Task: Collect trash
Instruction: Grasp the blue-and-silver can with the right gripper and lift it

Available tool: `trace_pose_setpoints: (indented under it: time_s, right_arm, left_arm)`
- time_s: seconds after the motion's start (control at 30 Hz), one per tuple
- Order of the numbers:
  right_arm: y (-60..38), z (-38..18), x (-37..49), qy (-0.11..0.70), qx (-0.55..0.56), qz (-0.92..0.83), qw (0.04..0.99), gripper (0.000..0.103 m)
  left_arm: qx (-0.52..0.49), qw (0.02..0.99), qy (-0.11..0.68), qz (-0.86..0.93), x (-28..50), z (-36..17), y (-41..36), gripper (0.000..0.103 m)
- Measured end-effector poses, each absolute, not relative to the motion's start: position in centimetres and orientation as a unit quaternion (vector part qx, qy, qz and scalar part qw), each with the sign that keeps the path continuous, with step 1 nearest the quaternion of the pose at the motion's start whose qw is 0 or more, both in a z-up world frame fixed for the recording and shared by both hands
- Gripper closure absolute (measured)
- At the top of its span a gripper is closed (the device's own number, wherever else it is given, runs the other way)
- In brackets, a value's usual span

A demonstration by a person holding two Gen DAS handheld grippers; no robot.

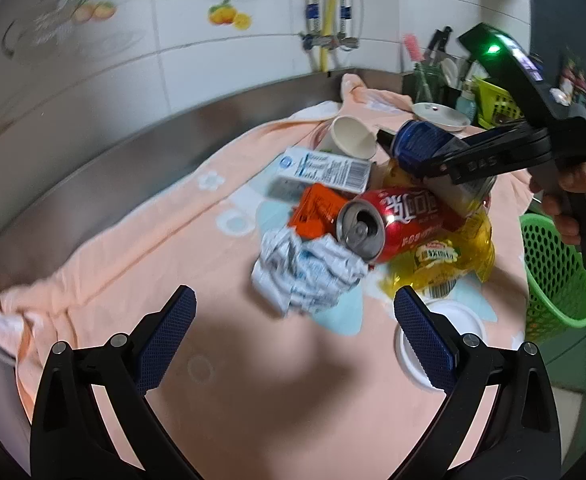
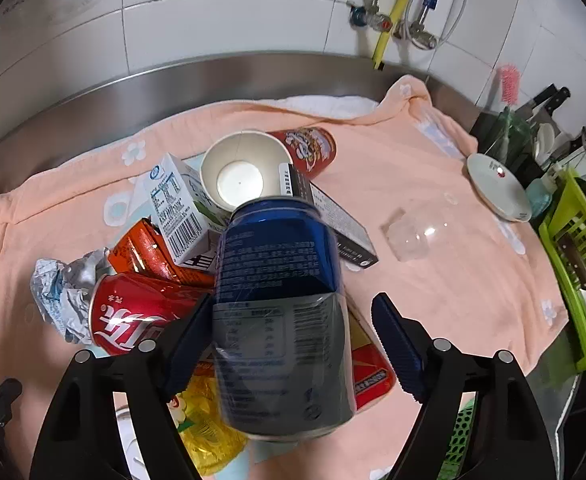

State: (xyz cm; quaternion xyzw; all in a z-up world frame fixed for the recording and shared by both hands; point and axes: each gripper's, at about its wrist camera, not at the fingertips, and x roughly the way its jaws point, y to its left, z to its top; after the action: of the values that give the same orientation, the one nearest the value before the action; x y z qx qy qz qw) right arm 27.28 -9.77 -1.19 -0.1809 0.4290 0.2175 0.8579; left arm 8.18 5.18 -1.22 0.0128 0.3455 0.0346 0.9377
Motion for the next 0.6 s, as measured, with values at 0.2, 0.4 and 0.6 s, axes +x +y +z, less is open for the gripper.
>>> trace_pose_setpoints:
  time_s: [0.2,0.4,0.6]
  right_arm:
    - [-10.1,-1.3,27.4,0.434,-0.171,0.223,0.856,0.039]
    - [-11.6,0.0,26.6,0.427,-0.137,0.232,0.863,0.039]
    - [-14.1,2.0,24.8,0.409,-0.113,0.229,0.876,0.039]
  left_arm:
    - [0.046,0.940,0.338,-0.015,9.2,-0.8,3.4,0.005]
    - [0.064,0.938,0.334,-0.070,8.9,-1.4,0.2,0.006]
    - [0.087,0.936,0.324,-0.106,9.1,-1.9,-3.1,0.006]
